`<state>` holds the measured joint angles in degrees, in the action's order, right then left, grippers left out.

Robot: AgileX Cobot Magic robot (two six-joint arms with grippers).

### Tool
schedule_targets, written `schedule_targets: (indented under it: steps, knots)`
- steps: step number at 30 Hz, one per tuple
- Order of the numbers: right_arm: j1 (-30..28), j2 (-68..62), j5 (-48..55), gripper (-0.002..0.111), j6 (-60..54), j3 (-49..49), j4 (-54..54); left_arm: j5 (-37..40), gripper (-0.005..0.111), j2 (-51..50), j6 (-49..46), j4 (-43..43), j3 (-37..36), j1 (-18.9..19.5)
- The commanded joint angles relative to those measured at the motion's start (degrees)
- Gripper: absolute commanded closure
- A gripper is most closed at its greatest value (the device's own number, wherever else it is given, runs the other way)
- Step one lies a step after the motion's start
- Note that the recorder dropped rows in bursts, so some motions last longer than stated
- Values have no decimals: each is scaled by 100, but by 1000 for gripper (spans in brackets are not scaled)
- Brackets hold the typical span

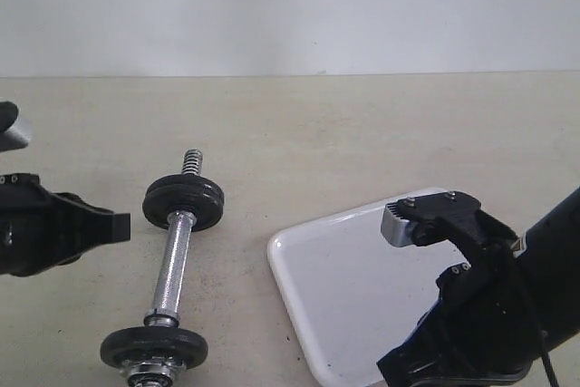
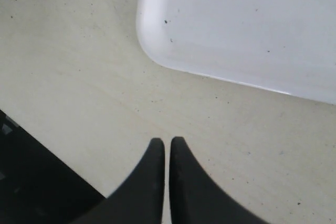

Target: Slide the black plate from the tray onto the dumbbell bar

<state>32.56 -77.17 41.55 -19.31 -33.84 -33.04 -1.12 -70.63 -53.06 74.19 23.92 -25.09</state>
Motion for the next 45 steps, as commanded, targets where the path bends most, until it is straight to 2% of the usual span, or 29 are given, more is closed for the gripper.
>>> schedule_targets:
  steps: [1,15,45]
  knots:
    - [0,-1,1,109,-38,17,27,-87,102,-187,-61,-35,-153,-20]
    - [0,-1,-137,109,-14,17,27,-33,102,-1030,-61,178,-153,-20]
    - [0,-1,-160,109,-14,17,27,-82,102,-1048,-61,178,-153,-20]
